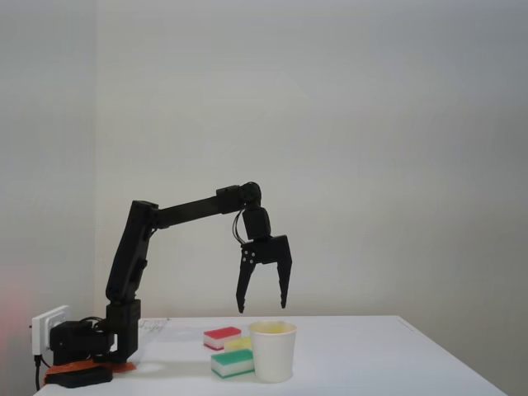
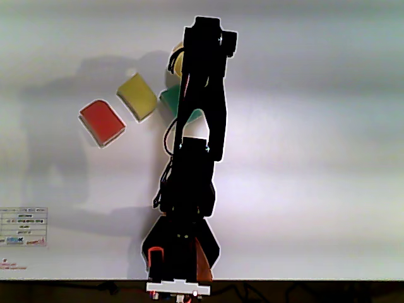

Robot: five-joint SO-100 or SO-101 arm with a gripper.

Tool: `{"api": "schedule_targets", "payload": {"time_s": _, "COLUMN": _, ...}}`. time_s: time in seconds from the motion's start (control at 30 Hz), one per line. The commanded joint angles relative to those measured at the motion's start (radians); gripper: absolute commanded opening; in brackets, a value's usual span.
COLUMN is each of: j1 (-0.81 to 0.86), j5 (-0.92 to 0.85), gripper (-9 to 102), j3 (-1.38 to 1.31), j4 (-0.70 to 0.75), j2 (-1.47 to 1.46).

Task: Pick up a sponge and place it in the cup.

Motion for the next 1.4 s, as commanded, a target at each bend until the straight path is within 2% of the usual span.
{"api": "schedule_targets", "payload": {"time_s": 0.0, "j1": 0.012, "j5": -0.014, "gripper": 30, "j3": 0.006, "j4": 0.018, "j2": 0.094}}
{"api": "schedule_targets", "payload": {"time_s": 0.1, "j1": 0.012, "j5": -0.015, "gripper": 26, "j3": 0.025, "j4": 0.017, "j2": 0.124}}
{"api": "schedule_targets", "payload": {"time_s": 0.4, "j1": 0.012, "j5": -0.026, "gripper": 0, "j3": 0.054, "j4": -0.043, "j2": 0.183}}
{"api": "schedule_targets", "payload": {"time_s": 1.07, "j1": -0.005, "j5": -0.097, "gripper": 0, "j3": 0.400, "j4": -0.359, "j2": 0.557}}
{"api": "schedule_targets", "payload": {"time_s": 1.37, "j1": 0.002, "j5": -0.101, "gripper": 0, "j3": 0.630, "j4": -0.431, "j2": 0.792}}
